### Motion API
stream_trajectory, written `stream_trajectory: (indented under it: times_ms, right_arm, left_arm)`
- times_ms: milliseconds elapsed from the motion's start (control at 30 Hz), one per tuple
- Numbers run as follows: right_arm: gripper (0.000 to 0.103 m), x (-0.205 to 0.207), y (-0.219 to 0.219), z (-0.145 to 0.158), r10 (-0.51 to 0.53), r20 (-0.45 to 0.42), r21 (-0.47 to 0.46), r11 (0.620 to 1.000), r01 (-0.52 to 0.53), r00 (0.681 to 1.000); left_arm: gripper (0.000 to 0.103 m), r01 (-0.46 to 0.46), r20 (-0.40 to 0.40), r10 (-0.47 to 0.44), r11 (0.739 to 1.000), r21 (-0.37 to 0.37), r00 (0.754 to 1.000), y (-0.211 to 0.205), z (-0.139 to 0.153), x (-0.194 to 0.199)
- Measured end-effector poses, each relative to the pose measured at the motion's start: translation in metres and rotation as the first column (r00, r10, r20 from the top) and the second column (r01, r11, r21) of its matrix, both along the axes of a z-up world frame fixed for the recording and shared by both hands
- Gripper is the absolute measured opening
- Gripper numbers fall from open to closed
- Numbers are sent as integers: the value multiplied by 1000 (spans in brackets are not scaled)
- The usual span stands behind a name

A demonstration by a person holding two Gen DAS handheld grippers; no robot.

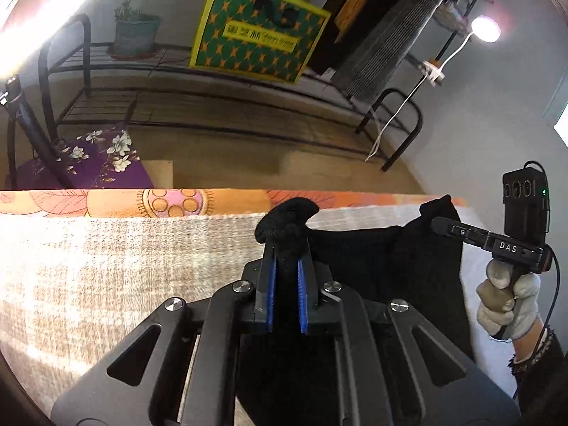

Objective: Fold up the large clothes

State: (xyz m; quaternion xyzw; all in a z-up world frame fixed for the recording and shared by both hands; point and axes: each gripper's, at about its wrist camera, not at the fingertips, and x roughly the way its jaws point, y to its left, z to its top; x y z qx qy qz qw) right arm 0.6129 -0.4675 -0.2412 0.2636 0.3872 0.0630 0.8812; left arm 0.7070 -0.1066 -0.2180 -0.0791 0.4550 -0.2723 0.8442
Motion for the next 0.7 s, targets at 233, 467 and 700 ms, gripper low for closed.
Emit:
stream_trajectory:
  times_ms: [233, 467, 700]
  right_arm:
    - [5, -37, 11, 49, 36, 97, -1, 999, -36, 995]
    - [5, -97, 54, 99, 114, 129, -61, 992, -107, 985]
    - [5, -179, 112, 116, 199, 100, -111, 976, -188, 975]
  left_arm:
    - [7, -5, 41, 9, 997, -78, 999, 16, 48, -38]
    - [7, 29, 89, -22, 996, -84, 996, 28, 100, -114]
    - [7, 92, 94, -90, 996, -14, 991, 38, 117, -220]
